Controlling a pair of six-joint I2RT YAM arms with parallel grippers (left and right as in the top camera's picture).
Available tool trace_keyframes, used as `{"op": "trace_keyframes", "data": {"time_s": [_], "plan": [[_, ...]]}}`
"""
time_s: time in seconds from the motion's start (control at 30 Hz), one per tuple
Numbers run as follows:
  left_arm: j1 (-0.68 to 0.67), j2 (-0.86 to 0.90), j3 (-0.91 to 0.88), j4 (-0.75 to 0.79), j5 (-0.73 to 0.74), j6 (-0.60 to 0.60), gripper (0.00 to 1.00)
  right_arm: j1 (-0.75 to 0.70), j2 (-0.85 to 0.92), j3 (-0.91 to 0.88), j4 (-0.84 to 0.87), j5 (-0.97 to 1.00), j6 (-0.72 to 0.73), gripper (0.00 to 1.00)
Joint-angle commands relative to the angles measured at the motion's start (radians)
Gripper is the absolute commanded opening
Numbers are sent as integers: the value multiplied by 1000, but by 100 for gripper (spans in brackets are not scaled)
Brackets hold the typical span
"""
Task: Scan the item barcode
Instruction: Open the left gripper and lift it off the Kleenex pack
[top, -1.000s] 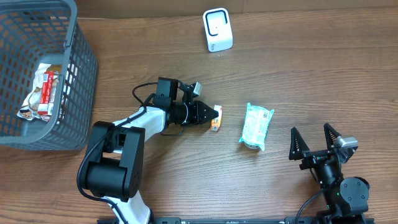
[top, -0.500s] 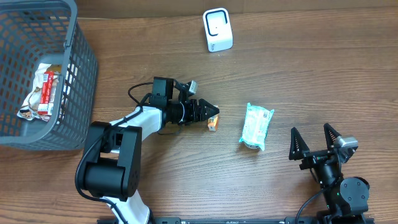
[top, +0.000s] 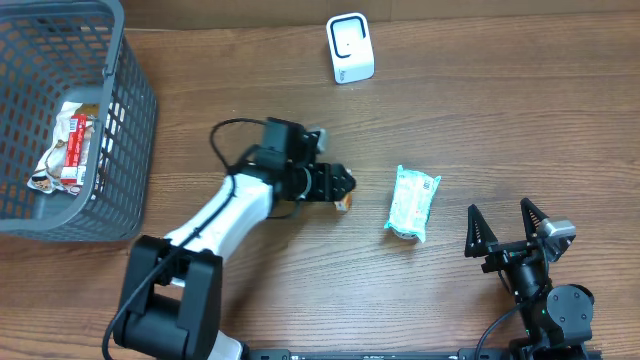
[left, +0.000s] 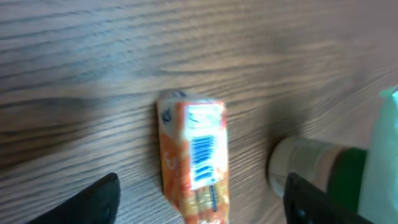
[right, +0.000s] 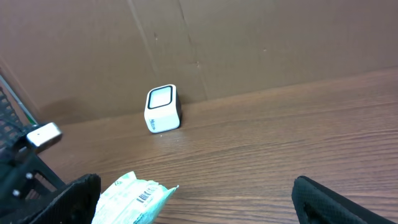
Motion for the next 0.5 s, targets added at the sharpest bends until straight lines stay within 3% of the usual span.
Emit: {"op": "trace_keyframes", "data": {"time_s": [0.0, 0.13, 0.23, 0.47], "plan": [[-86, -12, 16, -3, -242, 29, 83, -5, -2, -10, 2, 6, 1, 100], [-157, -12, 16, 15, -425, 29, 95, -5, -2, -10, 2, 6, 1, 100], [-178, -11, 16, 28, -471, 31, 98, -5, -2, -10, 2, 6, 1, 100], [-182, 4, 15, 54, -410, 40, 89, -5, -2, -10, 2, 6, 1, 100]]}}
